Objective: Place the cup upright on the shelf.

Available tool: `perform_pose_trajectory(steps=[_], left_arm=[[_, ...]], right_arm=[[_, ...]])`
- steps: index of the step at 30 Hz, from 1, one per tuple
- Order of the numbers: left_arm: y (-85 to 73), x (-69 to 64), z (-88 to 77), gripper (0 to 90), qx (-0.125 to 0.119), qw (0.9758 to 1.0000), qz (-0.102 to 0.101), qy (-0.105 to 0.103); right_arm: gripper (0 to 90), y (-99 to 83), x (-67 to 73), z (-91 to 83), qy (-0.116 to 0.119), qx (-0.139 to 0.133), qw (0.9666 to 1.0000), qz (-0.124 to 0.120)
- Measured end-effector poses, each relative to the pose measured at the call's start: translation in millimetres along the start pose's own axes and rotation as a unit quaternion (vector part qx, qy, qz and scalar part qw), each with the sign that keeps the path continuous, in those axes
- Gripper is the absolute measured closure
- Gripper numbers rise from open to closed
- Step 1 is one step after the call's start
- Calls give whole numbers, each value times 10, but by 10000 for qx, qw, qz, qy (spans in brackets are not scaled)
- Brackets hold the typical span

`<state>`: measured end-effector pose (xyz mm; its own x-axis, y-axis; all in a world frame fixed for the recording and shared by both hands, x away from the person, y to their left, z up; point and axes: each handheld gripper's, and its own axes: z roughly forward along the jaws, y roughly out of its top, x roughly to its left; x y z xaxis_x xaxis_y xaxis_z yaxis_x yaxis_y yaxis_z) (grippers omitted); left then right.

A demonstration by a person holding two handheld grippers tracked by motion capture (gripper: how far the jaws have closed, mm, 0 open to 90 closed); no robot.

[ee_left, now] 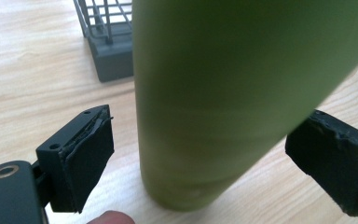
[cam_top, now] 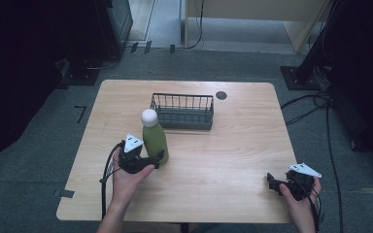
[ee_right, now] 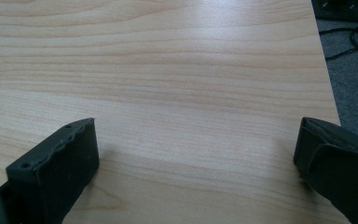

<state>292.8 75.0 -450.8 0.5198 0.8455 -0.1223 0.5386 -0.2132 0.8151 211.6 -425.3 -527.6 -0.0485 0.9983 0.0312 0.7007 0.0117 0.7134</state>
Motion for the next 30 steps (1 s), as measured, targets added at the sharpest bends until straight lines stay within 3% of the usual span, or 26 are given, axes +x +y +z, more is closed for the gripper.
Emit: perform_pose_trajectory(steps=[14,21,24,26,28,30], left_arm=[[96,-72,86,161,-318,9994,123,27],[97,-114,77,202,-372,9987,288,214],[104,-111,67,206,-349,9989,265,177],[131,-81,56,209,-301,9994,84,-146],[143,-78,56,209,-291,9993,54,-246],[163,-100,67,210,-293,9993,159,-196]], right_arm=[[0,0,1,0,26,-4,10000,-24],[0,0,-1,-1,34,-6,10000,-21],[0,0,-1,-1,40,-7,10000,-26],[0,0,2,0,38,-3,10000,-26],[0,0,2,0,34,-2,10000,-29],[0,0,2,0,34,-3,10000,-30]])
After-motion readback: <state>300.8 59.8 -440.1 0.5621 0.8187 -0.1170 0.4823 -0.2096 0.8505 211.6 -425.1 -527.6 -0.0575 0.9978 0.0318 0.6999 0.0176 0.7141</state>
